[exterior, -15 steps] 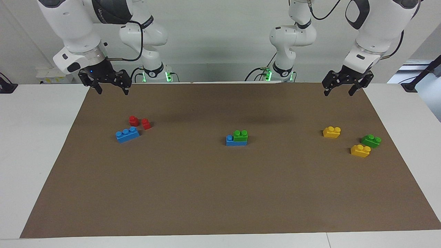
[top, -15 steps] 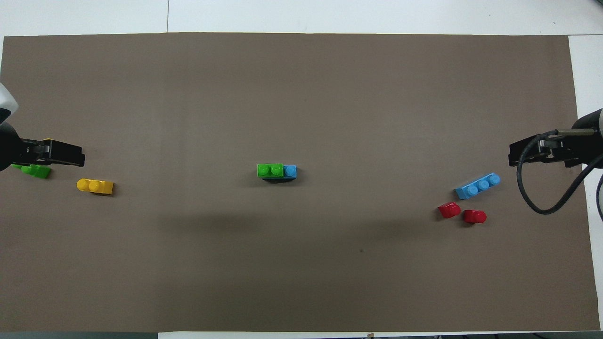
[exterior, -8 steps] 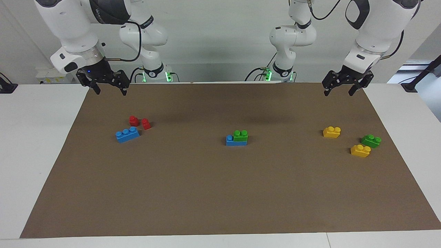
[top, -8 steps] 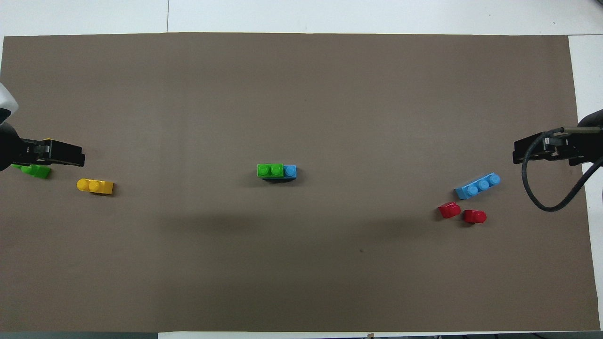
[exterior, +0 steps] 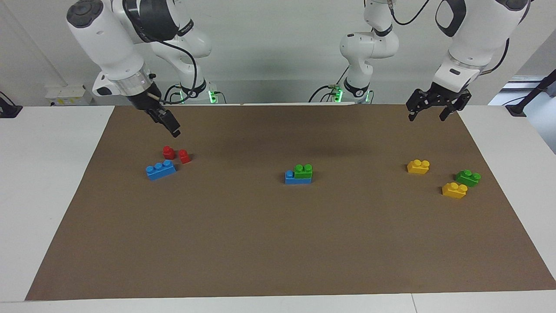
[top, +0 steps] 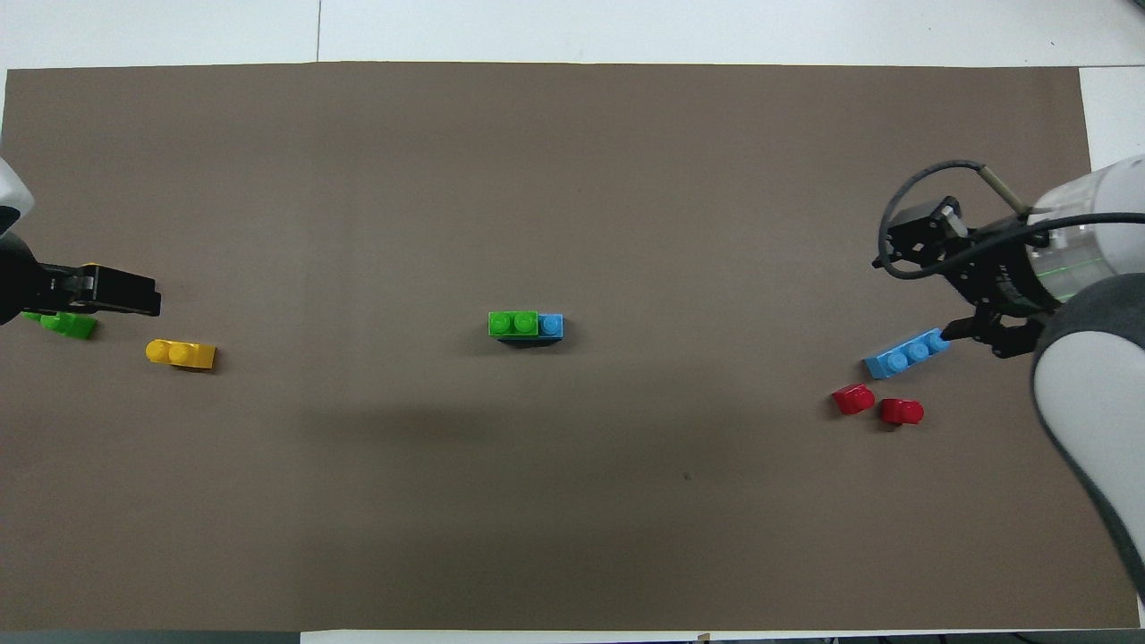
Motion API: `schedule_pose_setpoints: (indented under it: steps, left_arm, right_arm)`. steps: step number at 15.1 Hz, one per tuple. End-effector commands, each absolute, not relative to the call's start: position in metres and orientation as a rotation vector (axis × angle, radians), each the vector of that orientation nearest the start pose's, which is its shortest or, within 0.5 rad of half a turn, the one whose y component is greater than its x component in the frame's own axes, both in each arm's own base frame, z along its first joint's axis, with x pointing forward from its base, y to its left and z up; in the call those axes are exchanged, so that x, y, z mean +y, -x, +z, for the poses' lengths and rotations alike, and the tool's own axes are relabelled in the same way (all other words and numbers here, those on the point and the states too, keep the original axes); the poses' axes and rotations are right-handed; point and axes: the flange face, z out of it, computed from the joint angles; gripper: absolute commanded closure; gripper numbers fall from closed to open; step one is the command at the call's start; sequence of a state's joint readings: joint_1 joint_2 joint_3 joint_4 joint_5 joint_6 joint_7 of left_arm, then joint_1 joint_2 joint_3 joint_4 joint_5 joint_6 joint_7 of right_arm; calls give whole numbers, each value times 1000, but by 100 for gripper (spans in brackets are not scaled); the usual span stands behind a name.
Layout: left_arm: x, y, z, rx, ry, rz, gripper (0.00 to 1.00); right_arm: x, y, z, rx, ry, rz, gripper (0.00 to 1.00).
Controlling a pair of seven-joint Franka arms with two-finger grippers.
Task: Remove green block with left arm and hold with right
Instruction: 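Move the left gripper and the right gripper toward the green-blue brick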
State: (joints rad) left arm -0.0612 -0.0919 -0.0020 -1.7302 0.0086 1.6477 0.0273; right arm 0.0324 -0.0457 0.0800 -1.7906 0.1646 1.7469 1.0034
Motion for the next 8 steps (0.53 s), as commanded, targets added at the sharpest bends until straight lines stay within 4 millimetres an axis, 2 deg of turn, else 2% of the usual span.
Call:
schedule_pose_setpoints:
  steps: [1, 3, 6, 8]
  left_arm:
    - [-30, -529, 609, 101, 3150, 5, 0]
    - [-37, -528, 608, -41, 3153, -1, 0]
    - [-49, -526, 606, -396, 3159, 14, 0]
    - [-66, -525, 606, -589, 3128, 15, 0]
  right_arm:
    - [123, -549, 525, 1629, 2466, 168, 0]
    - [149, -553, 507, 1676, 2342, 219, 0]
    - [186, -560, 479, 1771, 2143, 320, 0]
    - [197, -563, 463, 1804, 2068, 355, 0]
